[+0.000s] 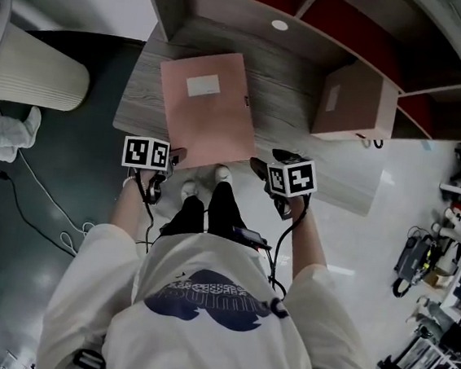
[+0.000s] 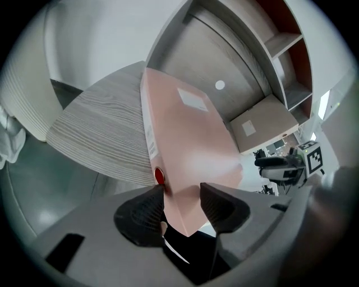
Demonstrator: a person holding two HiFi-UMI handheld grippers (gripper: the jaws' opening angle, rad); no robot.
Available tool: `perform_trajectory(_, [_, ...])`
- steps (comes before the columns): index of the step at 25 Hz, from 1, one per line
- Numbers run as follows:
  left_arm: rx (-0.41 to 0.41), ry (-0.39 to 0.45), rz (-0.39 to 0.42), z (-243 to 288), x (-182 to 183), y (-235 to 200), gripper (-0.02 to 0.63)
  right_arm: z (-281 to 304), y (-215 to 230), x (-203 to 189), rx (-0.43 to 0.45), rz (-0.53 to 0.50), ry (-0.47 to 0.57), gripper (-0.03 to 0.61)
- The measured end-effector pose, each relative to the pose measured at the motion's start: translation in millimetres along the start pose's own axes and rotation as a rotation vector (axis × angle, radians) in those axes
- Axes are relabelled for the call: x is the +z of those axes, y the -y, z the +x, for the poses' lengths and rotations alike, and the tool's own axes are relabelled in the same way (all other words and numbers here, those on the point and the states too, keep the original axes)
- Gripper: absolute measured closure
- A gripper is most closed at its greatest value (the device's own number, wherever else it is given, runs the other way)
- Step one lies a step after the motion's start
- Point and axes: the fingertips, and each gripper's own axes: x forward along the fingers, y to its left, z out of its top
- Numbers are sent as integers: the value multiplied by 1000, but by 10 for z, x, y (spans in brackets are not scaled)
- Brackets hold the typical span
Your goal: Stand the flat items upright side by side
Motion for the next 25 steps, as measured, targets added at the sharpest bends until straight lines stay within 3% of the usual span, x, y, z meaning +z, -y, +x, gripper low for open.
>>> perform_trajectory(5, [5,-4,-14,4,4,27,416,149,126,304,82,-24,-3,285])
perform_trajectory(10, [15,-15,-7,20,1,23,422,411,99,544,248,32,-2,276])
perform_trajectory(17, [21,-16,-14,8,4,22,425,676,41,481,409,81,-86,275])
perform_trajectory(25, [18,-32,-9,11,12,21,428,769,54,430,458,79,-135,331])
